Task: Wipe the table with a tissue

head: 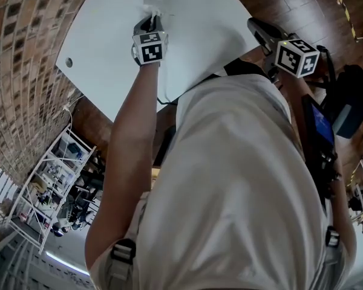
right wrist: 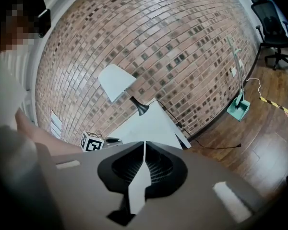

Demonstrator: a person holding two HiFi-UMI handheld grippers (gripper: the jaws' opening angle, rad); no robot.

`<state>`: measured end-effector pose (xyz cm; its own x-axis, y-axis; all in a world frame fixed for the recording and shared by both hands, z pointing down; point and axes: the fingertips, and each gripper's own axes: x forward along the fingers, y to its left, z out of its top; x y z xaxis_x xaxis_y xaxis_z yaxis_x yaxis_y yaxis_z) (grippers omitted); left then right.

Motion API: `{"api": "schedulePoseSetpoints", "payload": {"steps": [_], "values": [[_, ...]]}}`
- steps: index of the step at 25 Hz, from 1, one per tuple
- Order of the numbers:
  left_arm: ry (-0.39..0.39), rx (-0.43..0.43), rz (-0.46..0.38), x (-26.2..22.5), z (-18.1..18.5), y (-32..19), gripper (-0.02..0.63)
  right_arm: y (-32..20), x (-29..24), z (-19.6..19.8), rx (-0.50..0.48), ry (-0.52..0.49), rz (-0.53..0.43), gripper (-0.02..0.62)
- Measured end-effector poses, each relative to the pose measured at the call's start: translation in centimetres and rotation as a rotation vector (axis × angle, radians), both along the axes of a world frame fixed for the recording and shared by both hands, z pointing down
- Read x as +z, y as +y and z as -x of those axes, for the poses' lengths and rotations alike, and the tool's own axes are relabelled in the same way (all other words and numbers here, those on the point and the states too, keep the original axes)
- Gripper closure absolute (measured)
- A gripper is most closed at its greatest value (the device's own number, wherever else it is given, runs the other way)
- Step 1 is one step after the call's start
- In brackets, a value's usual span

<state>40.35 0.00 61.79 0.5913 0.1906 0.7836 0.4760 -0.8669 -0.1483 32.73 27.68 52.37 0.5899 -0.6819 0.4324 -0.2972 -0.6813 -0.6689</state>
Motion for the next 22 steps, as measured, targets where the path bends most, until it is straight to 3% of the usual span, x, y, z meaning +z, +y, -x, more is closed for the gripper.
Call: {"api": "schedulePoseSetpoints", "payload": {"steps": [9, 15, 17, 19, 22], "values": [[-0.021, 0.139, 0.050, 0.1, 3.1, 7.4, 0.584, 0.6, -0.3, 1.2, 0.024, 0.005, -0.019, 0.578], [-0.104, 0.275, 0.122, -0.1, 4.9, 8.9, 0.583, 0.1, -0.5, 1.3, 0.001, 0.010, -0.027, 0.578], [-0.074, 0.218, 0.131, -0.9, 3.7, 7.2, 0.583, -0.1, -0.7, 1.0, -0.008, 0.018, -0.027, 0.578], [-0.040, 0.102, 0.145, -1.6, 2.2, 4.6, 0.583, -0.1, -0.8, 0.7, -0.013, 0.024, -0.023, 0.577], [-0.035, 0.015, 0.103, -1.4, 1.1, 1.3, 0.583, -0.1, -0.9, 0.4, -0.013, 0.023, -0.021, 0.578]]}}
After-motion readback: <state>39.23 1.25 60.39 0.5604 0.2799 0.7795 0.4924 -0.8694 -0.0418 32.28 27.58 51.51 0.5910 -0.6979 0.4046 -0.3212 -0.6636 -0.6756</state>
